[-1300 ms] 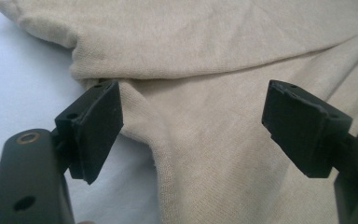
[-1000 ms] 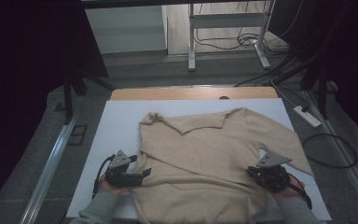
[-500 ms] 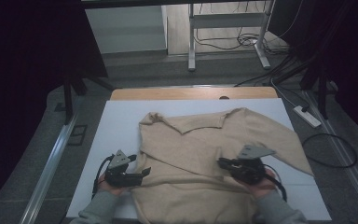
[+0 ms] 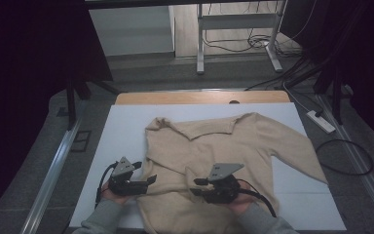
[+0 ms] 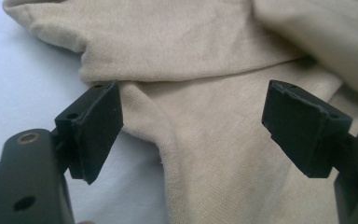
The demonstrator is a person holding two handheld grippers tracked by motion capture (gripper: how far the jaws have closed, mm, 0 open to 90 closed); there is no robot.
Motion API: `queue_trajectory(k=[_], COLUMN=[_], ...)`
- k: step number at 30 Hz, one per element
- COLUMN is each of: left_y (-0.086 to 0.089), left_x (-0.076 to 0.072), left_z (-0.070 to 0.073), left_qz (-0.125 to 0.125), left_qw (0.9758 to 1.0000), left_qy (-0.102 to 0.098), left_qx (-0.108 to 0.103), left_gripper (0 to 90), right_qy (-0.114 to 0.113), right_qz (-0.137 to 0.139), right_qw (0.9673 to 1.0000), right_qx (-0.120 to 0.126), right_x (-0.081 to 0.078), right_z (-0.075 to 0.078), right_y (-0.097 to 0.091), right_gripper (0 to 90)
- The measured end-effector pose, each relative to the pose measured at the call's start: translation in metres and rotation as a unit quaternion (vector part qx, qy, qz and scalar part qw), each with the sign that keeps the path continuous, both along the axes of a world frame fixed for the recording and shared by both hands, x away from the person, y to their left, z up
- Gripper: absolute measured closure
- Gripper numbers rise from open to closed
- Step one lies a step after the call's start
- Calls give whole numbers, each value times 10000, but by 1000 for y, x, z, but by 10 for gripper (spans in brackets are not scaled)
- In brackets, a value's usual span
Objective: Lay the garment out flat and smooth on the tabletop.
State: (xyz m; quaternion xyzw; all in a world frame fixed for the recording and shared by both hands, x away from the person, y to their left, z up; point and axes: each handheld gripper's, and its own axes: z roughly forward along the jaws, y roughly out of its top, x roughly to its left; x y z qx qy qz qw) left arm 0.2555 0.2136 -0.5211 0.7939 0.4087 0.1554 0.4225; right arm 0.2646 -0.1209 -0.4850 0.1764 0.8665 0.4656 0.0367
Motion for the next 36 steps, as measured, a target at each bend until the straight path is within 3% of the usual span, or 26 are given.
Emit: queue_trajectory(k=[2,5,8,11,15,22,28,36], left_y=[0,0,-1,-3,-4,-7,-13,-27], left_x=[0,1,1,1,1,0,-1,-2], left_z=[0,0,0,1,1,3,6,11], left_qz=[-8,3,-9,-25,-41,-66,-157,-301], left_qw=[10000,10000,10000,10000,10000,10000,9999,9995], left_qy=[3,-1,-8,-10,-20,-46,-72,-75], left_qx=[8,-5,7,17,23,14,-16,56], left_gripper=[204,204,204,202,201,200,199,197], right_qy=[-199,-499,-515,-556,-387,-312,-356,-393], right_qz=[-313,-875,-1404,-1840,-2186,-2234,-2247,-2321], right_qw=[9992,9948,9887,9812,9747,9739,9726,9702], right_qx=[127,161,111,-165,-272,-267,-473,-575], right_x=[1,6,12,18,23,24,27,30], right_z=[9,16,14,4,-6,-10,-16,-20], right_y=[-19,-53,-85,-110,-132,-143,-141,-143], right_gripper=[544,469,439,424,410,404,397,397])
